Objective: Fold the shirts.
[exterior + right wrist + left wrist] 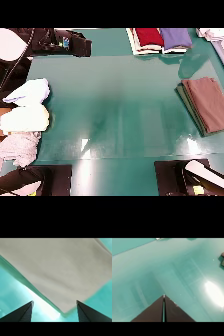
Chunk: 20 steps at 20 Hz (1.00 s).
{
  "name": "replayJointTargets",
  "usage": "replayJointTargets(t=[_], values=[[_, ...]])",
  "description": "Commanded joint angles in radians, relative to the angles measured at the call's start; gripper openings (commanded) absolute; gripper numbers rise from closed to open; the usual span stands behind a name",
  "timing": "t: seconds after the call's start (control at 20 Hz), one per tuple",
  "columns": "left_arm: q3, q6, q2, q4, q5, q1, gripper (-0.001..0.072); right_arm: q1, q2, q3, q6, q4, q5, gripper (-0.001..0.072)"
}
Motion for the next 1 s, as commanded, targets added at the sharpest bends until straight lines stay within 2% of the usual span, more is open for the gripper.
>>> replayJointTargets(t=[0.0, 0.1, 0.35, 0.5, 0.55, 0.6, 0.65, 0.95], values=[[0.000, 0.001, -0.001, 0.000, -0.005, 0.000, 0.0026, 0.074, 0.035, 0.053, -0.001, 0.171, -0.030, 0.0617], [0.000, 0.001, -0.001, 0.001, 0.005, 0.000, 0.0026, 0.208, 0.048, 0.101, -0.001, 0.267, -0.050, 0.0617], [0.000, 0.000, -0.001, 0.000, -0.025, 0.000, 0.0026, 0.636, 0.051, 0.147, -0.001, 0.260, -0.119, 0.0595], [0.000, 0.000, -0.001, 0.000, 0.003, 0.000, 0.0026, 0.829, 0.049, 0.138, -0.029, 0.260, -0.187, 0.0401], [0.000, 0.000, -0.001, 0.000, 0.006, 0.000, 0.0026, 0.882, 0.048, 0.136, -0.048, 0.259, -0.204, 0.0298], [0.000, 0.000, -0.001, 0.000, 0.006, 0.000, 0.0026, 0.922, 0.048, 0.137, -0.078, 0.259, -0.210, 0.0141], [0.000, 0.000, -0.001, 0.000, 0.006, 0.000, 0.0026, 0.955, 0.049, 0.137, -0.099, 0.259, -0.213, 0.0019], [0.000, 0.001, -0.001, 0.000, 0.006, 0.000, 0.0026, 0.998, 0.049, 0.137, -0.100, 0.262, -0.220, 0.0017]])
